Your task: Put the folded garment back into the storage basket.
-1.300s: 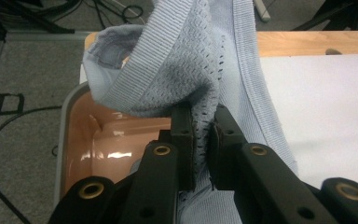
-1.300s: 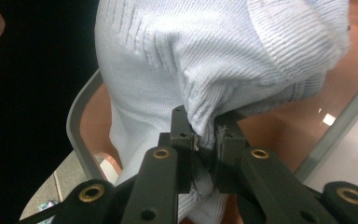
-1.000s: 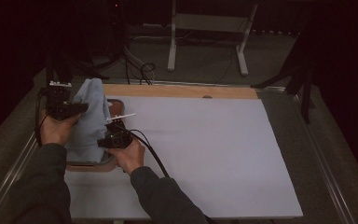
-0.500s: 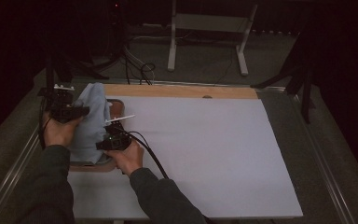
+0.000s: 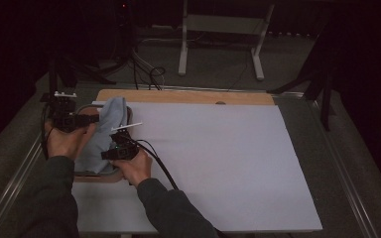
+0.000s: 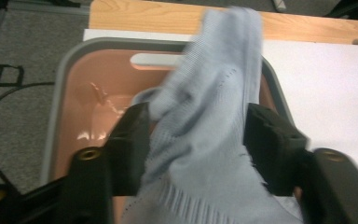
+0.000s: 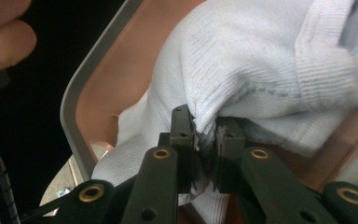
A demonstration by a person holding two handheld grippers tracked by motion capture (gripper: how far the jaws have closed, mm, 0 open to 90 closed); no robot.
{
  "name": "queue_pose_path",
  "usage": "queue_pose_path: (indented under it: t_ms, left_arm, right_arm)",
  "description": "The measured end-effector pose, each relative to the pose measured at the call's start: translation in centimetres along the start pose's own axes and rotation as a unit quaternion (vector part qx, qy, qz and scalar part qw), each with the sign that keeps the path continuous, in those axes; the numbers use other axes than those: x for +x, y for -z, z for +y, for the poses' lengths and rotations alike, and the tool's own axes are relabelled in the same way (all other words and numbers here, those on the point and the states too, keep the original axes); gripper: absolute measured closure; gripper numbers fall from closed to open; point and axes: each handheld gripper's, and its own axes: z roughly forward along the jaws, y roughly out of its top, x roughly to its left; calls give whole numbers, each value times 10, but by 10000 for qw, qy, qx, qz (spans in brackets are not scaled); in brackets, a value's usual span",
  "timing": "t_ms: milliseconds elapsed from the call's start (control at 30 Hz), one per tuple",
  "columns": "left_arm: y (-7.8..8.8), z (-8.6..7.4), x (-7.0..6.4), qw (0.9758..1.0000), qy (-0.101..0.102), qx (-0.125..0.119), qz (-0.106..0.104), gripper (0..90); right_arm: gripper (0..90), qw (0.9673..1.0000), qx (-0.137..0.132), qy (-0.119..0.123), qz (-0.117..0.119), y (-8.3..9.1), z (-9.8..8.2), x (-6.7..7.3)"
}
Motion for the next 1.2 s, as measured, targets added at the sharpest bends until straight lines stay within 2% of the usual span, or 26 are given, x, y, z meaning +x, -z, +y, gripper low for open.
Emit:
queue_pose_path:
  t_ms: [133, 267, 367, 467, 533, 633, 800, 967, 1067, 1167, 1200]
  left_arm:
    - [-4, -3, -7, 9997, -155, 69, -164, 387]
    - [-10, -9, -17, 9979, -451, 339, -321, 394]
    - [-15, -14, -22, 9961, -624, 473, -415, 419]
    - [-19, -18, -25, 9940, -700, 650, -537, 465]
    - [-21, -21, -26, 9931, -730, 751, -528, 504]
    - [-21, -24, -24, 9932, -671, 785, -535, 553]
    - [-20, -29, -18, 9926, -569, 829, -678, 633]
    - [-21, -30, -15, 9921, -507, 902, -702, 679]
    - [-25, -32, -15, 9918, -506, 988, -637, 686]
    - [-29, -33, -14, 9915, -501, 1049, -588, 692]
    - [-31, -33, -15, 9913, -526, 1082, -536, 694]
  right_arm:
    - [818, 10000, -6, -3, 3, 0, 0, 0]
    - [818, 10000, -18, -3, 19, 0, 0, -1]
    - [817, 10000, -13, -14, 45, 0, 0, -1]
    - [816, 10000, -15, -15, 61, 0, 1, -1]
    - [816, 10000, -20, 16, 51, 0, 1, -2]
    - [815, 10000, -31, 40, 6, 1, 1, -3]
    - [814, 10000, -37, 52, -51, 5, 4, -6]
    - [803, 9997, -43, 197, -156, 6, 5, -6]
    - [724, 9992, -117, 341, -163, 7, 4, -3]
    - [609, 9978, -96, 638, -183, 11, 3, 1]
    - [599, 9970, -29, 729, -245, 13, 2, 2]
